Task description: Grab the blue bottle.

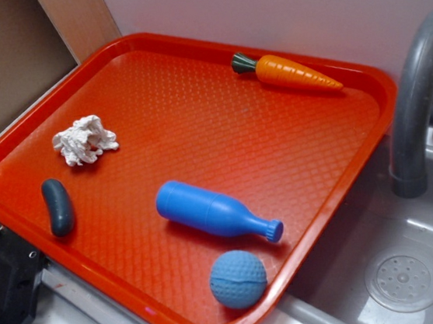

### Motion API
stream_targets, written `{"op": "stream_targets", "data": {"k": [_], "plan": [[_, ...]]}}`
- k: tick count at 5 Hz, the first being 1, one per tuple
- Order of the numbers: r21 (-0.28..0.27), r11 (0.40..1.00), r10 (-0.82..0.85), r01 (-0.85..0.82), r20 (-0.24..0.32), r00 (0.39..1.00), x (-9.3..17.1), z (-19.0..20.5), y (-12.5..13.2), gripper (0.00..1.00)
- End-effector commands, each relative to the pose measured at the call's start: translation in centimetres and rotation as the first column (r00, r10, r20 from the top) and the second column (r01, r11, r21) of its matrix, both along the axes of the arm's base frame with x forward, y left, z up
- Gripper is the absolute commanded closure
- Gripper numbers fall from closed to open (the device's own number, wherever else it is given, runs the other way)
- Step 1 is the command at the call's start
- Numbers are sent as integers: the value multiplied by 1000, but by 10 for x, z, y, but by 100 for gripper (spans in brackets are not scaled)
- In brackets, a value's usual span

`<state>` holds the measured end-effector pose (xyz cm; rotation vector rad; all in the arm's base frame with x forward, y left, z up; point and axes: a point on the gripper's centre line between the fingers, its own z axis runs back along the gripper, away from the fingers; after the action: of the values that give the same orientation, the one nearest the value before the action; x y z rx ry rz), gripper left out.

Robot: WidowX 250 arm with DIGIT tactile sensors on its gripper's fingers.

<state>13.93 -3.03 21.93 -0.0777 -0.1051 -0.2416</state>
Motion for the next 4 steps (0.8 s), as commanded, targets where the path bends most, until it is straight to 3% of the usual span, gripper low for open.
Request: {"op": "stream_targets", "data": {"k": [1, 2, 3, 4], "plan": [[19, 890, -456, 455, 66, 888, 33, -31, -49, 0], [8, 750, -661, 661, 62, 748, 35, -52, -68, 0], [48, 655, -756, 755, 21, 654, 38, -71, -76, 0], [47, 630, -776, 775, -7, 631, 46, -90, -80, 0]]}}
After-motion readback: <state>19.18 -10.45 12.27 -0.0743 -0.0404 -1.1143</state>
